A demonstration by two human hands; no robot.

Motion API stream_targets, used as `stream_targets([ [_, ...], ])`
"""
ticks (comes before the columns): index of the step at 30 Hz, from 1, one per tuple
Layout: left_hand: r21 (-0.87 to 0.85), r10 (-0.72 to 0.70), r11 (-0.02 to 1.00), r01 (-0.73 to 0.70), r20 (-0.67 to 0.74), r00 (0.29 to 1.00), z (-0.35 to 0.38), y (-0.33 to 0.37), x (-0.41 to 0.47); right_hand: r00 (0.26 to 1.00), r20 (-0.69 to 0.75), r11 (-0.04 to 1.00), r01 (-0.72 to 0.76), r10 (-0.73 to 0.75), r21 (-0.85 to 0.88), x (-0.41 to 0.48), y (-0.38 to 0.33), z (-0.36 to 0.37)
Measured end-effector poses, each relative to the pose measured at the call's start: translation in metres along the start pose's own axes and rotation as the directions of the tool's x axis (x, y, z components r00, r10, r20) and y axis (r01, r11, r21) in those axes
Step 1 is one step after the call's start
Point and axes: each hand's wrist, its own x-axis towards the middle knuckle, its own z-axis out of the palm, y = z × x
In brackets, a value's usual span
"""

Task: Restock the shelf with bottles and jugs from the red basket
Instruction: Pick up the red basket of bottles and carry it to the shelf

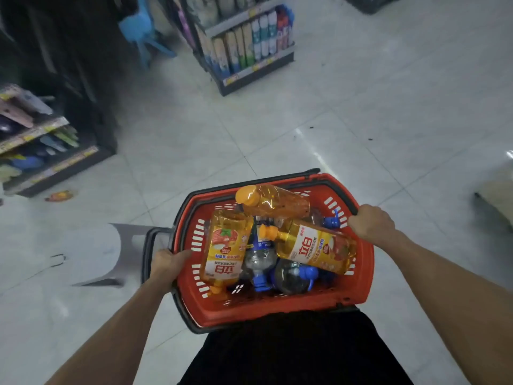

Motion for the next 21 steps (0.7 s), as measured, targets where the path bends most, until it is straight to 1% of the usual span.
stream_targets([
  [2,-0.050,-0.025,0.998,0.023,-0.035,0.999,0.003,0.033,0.003,1.000,0.008,0.999,0.027,-0.028,0.025,0.037,-0.019,-0.028],
  [6,-0.093,-0.001,0.996,-0.007,-0.081,0.997,0.005,0.099,0.016,0.997,0.027,0.997,0.074,-0.075,0.037,0.104,-0.064,-0.074],
  [11,-0.150,-0.014,0.989,-0.010,-0.155,0.988,-0.012,0.159,0.056,0.985,0.111,0.991,0.132,-0.131,-0.004,0.170,-0.136,-0.114],
  [13,-0.174,-0.050,0.984,0.021,-0.161,0.986,-0.019,0.172,0.080,0.984,0.102,0.987,0.149,-0.143,-0.057,0.200,-0.171,-0.123],
  [17,-0.210,-0.076,0.977,0.038,-0.172,0.982,-0.046,0.212,0.151,0.981,0.095,0.976,0.182,-0.171,-0.124,0.267,-0.273,-0.139],
  [21,-0.210,-0.087,0.976,0.053,-0.156,0.984,-0.094,0.265,0.226,0.976,0.102,0.966,0.207,-0.192,-0.158,0.310,-0.374,-0.167],
])
